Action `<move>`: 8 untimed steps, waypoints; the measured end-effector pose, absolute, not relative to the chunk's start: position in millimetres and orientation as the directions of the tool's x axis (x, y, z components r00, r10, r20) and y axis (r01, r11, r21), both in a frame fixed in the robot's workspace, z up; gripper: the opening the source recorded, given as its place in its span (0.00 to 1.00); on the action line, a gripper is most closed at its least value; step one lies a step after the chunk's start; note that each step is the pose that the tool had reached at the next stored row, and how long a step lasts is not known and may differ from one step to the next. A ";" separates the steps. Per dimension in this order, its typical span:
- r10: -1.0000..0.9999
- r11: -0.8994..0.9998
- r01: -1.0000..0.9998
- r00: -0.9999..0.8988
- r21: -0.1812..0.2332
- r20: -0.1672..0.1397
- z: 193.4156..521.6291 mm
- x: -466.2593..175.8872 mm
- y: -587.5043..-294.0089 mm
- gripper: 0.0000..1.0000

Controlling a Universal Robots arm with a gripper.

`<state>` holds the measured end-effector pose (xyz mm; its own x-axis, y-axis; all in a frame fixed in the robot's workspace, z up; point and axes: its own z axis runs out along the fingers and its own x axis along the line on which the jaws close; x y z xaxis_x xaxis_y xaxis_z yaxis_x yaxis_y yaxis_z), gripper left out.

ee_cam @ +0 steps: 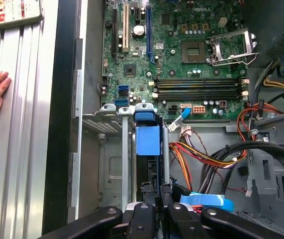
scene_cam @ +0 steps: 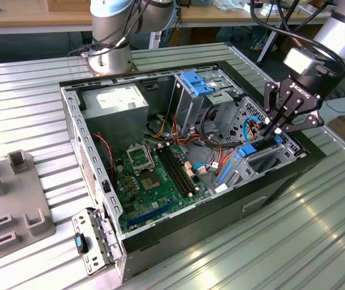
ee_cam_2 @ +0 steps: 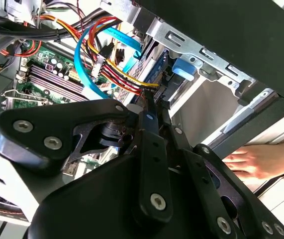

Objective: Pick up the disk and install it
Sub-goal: 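Insert the first disk wire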

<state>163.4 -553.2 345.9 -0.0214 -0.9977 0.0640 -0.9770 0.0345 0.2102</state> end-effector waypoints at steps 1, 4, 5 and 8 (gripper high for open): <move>-0.998 0.034 -0.977 -0.021 0.210 0.064 345.8 163.4 -553.2 0.16; -0.998 0.034 -0.977 -0.021 0.210 0.064 344.6 163.4 -553.1 0.16; -0.998 0.034 -0.977 -0.021 0.210 0.064 344.5 163.4 -553.2 0.16; -0.998 0.035 -0.977 -0.021 0.210 0.065 342.5 163.4 -553.2 0.16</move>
<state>163.4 -553.2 342.5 -0.0214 -0.9977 0.0645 -0.9770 0.0345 0.2102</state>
